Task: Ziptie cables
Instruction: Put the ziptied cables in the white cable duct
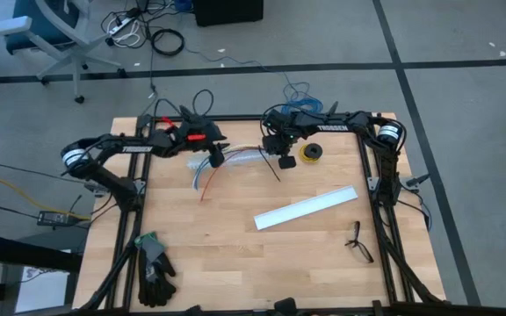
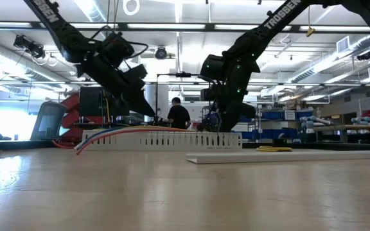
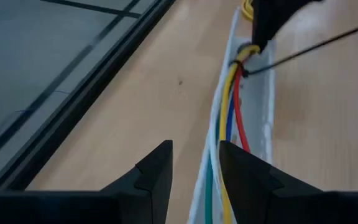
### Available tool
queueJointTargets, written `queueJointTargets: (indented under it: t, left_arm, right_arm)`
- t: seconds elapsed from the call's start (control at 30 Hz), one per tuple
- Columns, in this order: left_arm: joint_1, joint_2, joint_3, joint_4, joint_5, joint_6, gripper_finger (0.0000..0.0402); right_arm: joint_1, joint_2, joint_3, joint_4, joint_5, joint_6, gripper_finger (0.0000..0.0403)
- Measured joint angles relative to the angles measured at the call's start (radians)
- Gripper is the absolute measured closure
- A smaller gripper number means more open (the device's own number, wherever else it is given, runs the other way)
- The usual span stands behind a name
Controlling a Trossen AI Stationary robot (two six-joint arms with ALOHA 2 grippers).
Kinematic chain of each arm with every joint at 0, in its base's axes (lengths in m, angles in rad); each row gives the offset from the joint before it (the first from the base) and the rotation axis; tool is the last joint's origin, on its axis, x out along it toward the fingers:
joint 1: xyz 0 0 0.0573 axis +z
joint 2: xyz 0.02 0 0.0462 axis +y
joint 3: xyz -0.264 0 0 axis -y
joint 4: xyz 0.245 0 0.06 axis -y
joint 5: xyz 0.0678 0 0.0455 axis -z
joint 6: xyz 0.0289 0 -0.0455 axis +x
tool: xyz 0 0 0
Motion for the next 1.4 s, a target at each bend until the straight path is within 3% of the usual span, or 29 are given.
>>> queueJointTargets:
  t: [0.17,0.33,0.43,0.63,0.9,1.4]
  left_arm:
    - [0.037,0.124,0.165,-0.096,0.134,-0.002,0.0271]
    - [0.064,0.248,0.405,-0.364,0.148,0.079,0.028]
    - [0.063,0.314,0.542,-0.517,0.212,0.162,0.0282]
    - [0.061,0.449,0.727,-0.646,0.185,0.224,0.0282]
    - [0.058,0.578,0.816,-0.828,0.208,0.295,0.0291]
    - [0.057,0.54,0.817,-1.028,0.345,0.34,0.0365]
  right_arm:
    - [0.0,0.0,0.0,0.01,-0.008,-0.019,0.0402]
    - [-0.001,0.001,0.0,0.015,-0.041,-0.017,0.0402]
    - [0.0,0.002,0.0,0.019,-0.044,-0.017,0.0402]
    - [0.0,0.002,0.0,0.02,-0.046,-0.017,0.0402]
    - [0.0,0.002,0.0,0.028,-0.047,-0.016,0.0402]
    - [-0.02,0.002,0.0,0.048,-0.075,-0.006,0.0403]
